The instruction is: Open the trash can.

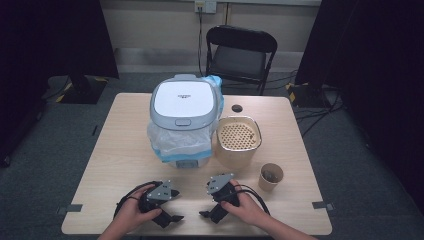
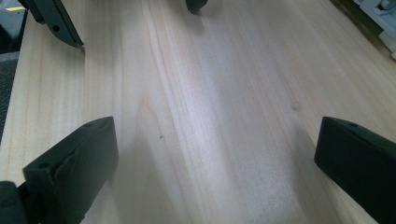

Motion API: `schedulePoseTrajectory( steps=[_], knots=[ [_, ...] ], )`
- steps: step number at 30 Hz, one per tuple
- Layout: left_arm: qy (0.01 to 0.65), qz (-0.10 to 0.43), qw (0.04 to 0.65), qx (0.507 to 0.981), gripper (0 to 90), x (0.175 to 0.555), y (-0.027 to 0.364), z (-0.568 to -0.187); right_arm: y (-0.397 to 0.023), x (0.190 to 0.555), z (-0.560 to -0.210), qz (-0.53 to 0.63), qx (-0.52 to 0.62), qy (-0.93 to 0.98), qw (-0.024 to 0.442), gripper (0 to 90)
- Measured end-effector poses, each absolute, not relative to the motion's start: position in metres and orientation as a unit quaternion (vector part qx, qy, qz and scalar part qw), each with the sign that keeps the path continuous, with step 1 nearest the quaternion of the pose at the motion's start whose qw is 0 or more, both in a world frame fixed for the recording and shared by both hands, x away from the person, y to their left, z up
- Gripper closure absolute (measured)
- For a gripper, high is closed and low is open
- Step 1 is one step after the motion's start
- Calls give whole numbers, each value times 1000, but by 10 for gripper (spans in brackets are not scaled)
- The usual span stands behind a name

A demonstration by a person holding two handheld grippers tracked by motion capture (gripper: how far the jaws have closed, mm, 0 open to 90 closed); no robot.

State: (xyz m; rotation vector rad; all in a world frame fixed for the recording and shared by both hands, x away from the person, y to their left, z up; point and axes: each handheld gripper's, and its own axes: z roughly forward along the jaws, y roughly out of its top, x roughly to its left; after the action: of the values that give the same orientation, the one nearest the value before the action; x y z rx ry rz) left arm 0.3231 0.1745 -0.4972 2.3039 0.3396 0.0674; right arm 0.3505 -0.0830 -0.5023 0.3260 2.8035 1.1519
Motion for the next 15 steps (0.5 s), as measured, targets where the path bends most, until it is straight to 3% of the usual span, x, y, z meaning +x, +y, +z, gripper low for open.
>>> schedulePoseTrajectory(
  steps=[9, 15],
  knots=[
    [136, 8, 387, 912, 199, 322, 174, -492, -83, 351, -502, 378, 105, 919, 46, 0],
    [145, -10, 398, 906, 200, 318, 175, -468, -82, 354, -502, 377, 95, 920, 44, 0]
  ],
)
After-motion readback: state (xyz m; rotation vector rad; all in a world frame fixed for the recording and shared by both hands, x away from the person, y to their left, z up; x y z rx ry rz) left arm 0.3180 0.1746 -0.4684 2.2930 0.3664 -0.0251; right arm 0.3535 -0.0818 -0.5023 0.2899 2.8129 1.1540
